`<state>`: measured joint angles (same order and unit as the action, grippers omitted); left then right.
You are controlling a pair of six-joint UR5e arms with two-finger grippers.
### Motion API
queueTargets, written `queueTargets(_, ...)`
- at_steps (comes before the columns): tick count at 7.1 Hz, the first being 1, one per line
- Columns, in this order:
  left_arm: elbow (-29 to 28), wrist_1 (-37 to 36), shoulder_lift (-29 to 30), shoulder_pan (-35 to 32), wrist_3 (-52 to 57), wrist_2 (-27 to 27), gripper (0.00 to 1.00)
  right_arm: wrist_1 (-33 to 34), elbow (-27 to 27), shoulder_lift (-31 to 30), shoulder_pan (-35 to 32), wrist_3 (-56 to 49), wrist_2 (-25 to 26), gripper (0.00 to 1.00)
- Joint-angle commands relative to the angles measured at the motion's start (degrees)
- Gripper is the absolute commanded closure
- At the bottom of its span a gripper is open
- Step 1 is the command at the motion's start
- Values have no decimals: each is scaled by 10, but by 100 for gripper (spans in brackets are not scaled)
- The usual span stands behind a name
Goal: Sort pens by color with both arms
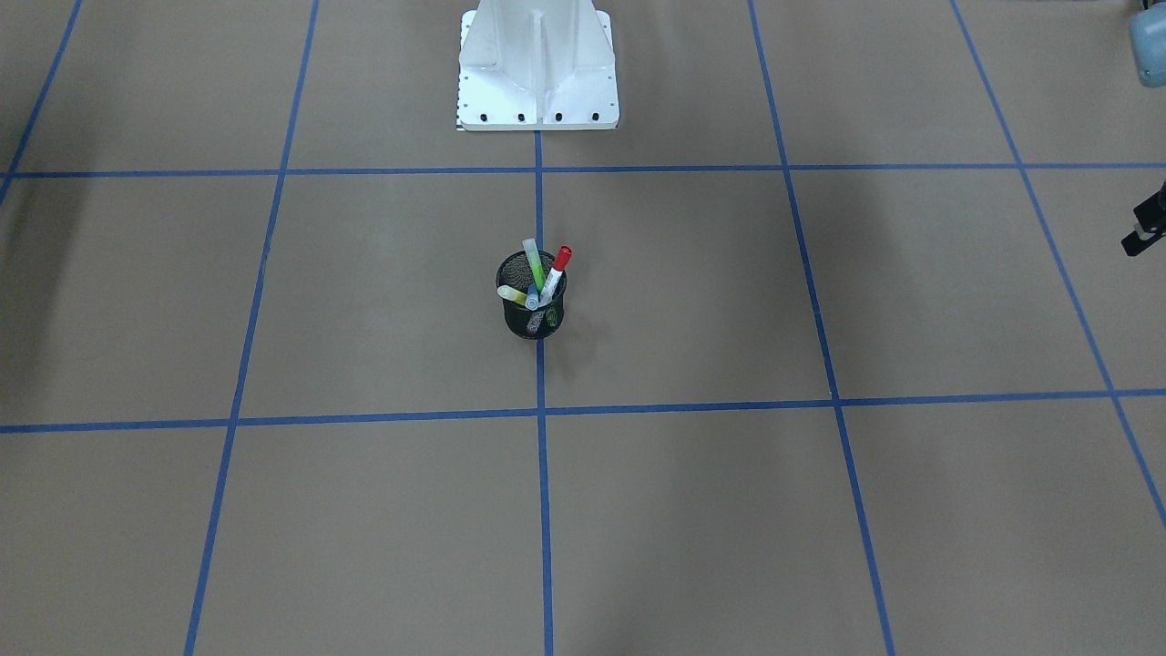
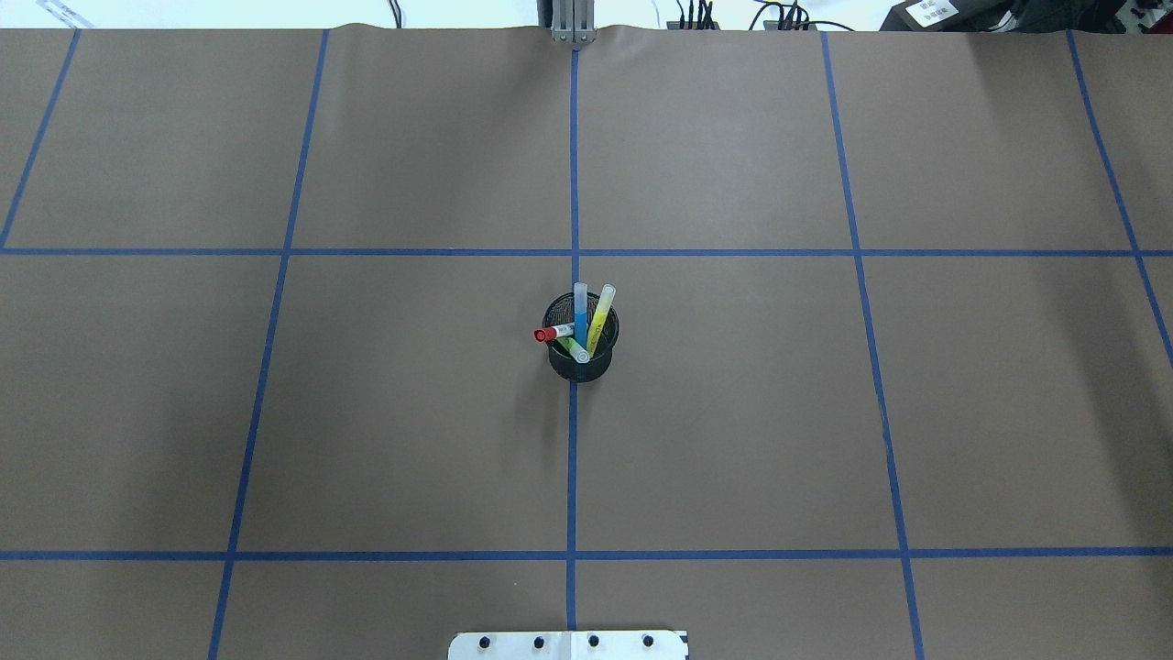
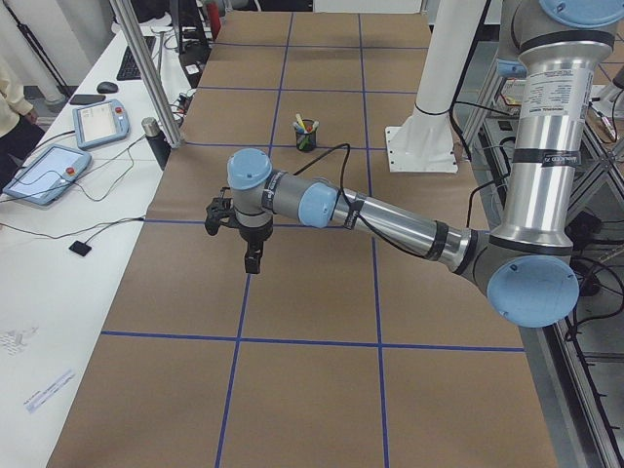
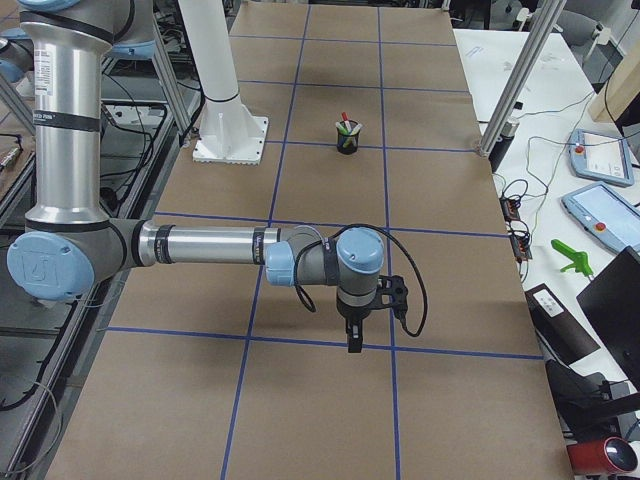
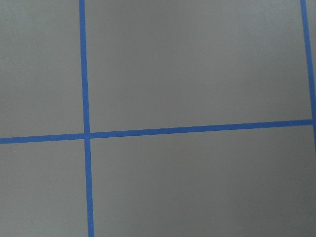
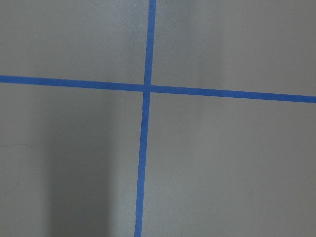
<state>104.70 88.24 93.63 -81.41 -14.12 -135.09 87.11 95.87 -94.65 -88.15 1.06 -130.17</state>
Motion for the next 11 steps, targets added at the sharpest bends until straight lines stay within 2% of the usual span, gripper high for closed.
queueTargets(1, -4, 0, 2, 1, -1, -1, 0, -13, -2, -2, 0, -24, -2, 0)
queueTargets(11, 2, 0, -6, -1, 0, 0, 0, -21, -4, -4, -24, -22, 3, 0)
